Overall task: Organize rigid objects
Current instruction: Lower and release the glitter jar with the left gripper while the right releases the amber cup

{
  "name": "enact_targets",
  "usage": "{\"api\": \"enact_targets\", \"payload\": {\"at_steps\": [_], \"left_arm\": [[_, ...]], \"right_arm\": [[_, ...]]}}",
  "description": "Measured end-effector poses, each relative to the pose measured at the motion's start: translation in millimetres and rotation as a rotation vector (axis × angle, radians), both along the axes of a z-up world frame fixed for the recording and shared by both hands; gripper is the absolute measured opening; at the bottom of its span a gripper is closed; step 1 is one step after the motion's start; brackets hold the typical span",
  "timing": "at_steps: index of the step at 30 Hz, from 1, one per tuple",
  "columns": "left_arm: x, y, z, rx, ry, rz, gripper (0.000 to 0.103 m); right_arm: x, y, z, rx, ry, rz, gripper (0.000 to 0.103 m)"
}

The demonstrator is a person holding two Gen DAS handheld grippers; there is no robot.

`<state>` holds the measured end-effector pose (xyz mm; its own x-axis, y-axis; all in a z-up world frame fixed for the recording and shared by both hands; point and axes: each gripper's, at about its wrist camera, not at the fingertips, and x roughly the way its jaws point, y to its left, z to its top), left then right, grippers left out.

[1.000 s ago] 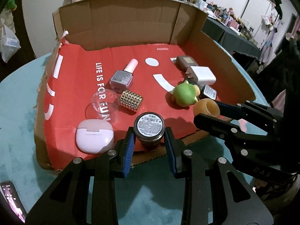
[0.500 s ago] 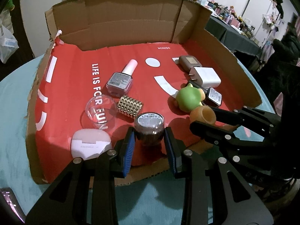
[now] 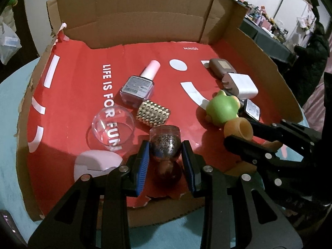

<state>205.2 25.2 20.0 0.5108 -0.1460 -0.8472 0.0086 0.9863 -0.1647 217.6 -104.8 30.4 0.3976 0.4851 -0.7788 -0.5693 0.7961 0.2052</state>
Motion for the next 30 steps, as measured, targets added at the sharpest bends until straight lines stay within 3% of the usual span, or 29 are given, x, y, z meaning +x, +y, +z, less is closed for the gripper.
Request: {"api": "enact_targets", "payload": {"at_steps": [30], "left_arm": [[2.3,10.6,0.4,-0.014,-0.016,0.03,0.03]], "right_arm": [[18.3,4.3,-10.5,-0.024,0.007,-0.038,0.04]]}}
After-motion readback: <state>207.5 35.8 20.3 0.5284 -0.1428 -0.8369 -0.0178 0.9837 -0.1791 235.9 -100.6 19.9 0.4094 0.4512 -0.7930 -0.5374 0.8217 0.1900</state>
